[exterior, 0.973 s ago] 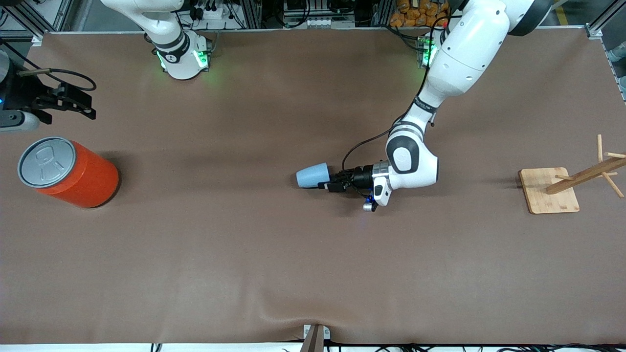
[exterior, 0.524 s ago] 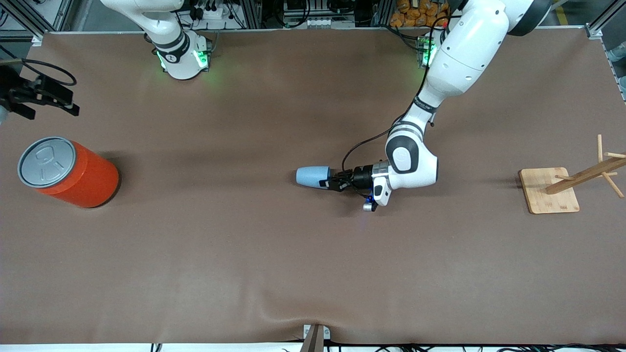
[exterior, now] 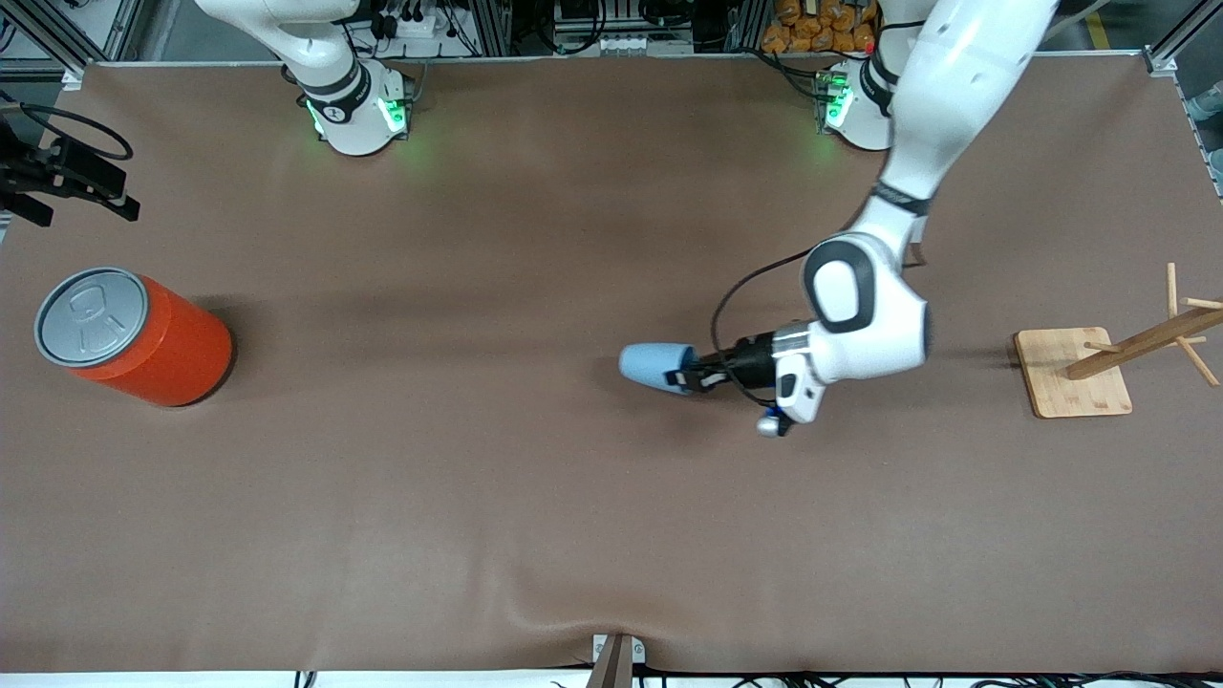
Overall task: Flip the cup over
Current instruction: 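Lift the cup and rotate it mouth up with the left gripper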
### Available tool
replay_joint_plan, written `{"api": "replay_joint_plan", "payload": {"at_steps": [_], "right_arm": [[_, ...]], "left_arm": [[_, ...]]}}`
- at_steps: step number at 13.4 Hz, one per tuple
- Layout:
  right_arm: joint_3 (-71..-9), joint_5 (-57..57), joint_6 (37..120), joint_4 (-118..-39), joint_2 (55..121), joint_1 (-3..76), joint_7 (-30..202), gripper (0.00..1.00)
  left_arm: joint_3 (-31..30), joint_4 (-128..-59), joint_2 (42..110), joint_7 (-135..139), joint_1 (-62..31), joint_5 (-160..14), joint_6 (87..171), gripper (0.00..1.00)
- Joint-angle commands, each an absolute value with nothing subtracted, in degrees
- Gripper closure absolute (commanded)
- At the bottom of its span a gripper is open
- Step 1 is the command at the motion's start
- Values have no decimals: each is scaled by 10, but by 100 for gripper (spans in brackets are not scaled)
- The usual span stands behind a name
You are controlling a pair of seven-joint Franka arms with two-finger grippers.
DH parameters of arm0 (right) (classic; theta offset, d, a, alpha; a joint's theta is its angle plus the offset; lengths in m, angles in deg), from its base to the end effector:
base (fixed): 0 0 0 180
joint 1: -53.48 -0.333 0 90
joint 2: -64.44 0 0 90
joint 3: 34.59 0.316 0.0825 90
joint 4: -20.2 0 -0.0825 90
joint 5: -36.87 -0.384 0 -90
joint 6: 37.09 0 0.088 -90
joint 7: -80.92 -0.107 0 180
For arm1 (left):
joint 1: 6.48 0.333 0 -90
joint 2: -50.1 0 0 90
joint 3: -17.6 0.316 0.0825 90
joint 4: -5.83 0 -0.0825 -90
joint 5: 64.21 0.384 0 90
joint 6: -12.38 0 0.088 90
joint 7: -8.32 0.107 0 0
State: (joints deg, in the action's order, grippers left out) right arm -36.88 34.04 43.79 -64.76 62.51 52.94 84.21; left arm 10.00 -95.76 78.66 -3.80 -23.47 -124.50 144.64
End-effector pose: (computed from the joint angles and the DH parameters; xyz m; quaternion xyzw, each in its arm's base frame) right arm 0.5268 -0.0106 0.6700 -0.9994 -0.0169 0.0176 0.0259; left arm 0.6045 -0.2867 0.2942 0.8811 0.2431 -0.1179 0.3881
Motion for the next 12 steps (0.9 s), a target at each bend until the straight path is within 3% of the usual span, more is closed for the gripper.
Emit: {"api": "replay_joint_plan", "payload": {"at_steps": [1, 7, 12], "right_arm": [[-378, 345, 448, -645, 620, 518, 843, 0], [-377, 385, 435, -644, 622, 514, 823, 0], [-376, 378, 429, -644, 624, 516, 741, 0]], "left_arm": [[101, -957, 748, -134, -221, -1056, 1447, 100], [103, -958, 745, -141, -169, -659, 1436, 100], [102, -984, 754, -146, -117, -504, 1432, 100]]}}
